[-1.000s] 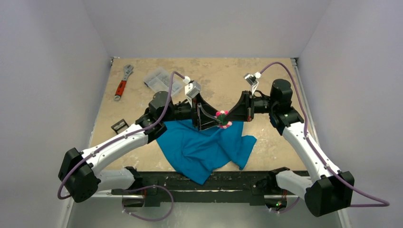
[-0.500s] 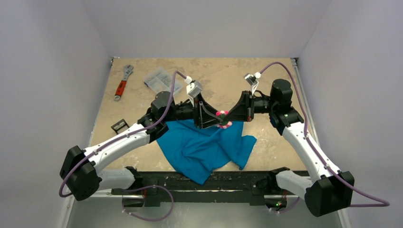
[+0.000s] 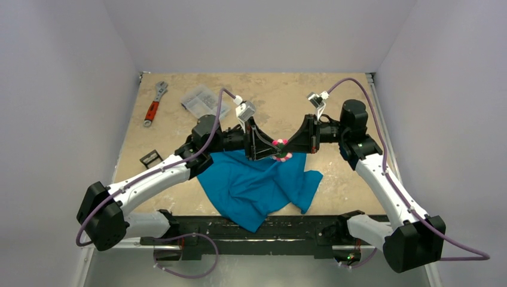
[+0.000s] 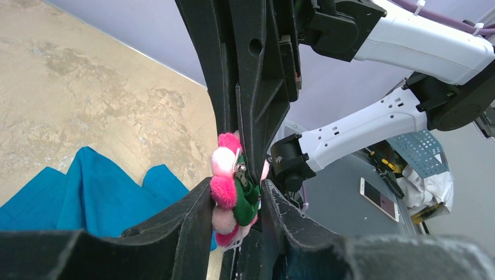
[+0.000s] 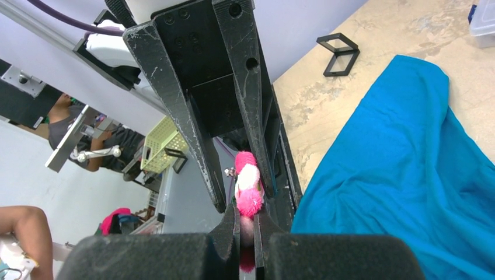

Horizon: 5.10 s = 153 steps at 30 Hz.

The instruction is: Remove the brooch from the garment

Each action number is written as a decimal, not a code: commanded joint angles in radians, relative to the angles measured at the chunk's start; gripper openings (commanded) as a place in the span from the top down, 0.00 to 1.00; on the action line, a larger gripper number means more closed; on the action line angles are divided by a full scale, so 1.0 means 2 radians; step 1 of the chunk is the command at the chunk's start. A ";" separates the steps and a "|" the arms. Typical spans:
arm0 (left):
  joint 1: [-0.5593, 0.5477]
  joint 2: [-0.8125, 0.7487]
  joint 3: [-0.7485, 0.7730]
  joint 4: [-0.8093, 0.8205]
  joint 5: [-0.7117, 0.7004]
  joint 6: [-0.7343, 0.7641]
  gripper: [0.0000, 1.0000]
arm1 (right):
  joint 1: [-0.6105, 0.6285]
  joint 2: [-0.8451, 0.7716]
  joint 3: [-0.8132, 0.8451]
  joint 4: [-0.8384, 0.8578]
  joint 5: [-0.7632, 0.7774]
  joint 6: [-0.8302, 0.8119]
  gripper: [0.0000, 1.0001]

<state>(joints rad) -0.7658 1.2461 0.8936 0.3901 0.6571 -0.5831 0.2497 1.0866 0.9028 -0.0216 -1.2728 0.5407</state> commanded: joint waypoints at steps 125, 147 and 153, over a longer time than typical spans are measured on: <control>0.035 -0.008 0.074 -0.079 0.062 0.190 0.44 | 0.005 0.025 0.121 -0.240 0.006 -0.288 1.00; 0.026 0.045 0.071 -0.030 0.064 0.113 1.00 | 0.006 0.037 0.127 -0.224 -0.016 -0.274 1.00; 0.033 0.056 0.064 0.001 0.081 0.075 1.00 | 0.006 0.038 0.128 -0.222 -0.004 -0.275 0.89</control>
<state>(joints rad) -0.7105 1.3384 1.0283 0.2794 0.8192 -0.3775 0.2543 1.1587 1.1179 -0.4873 -1.2488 -0.0181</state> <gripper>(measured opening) 0.049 0.086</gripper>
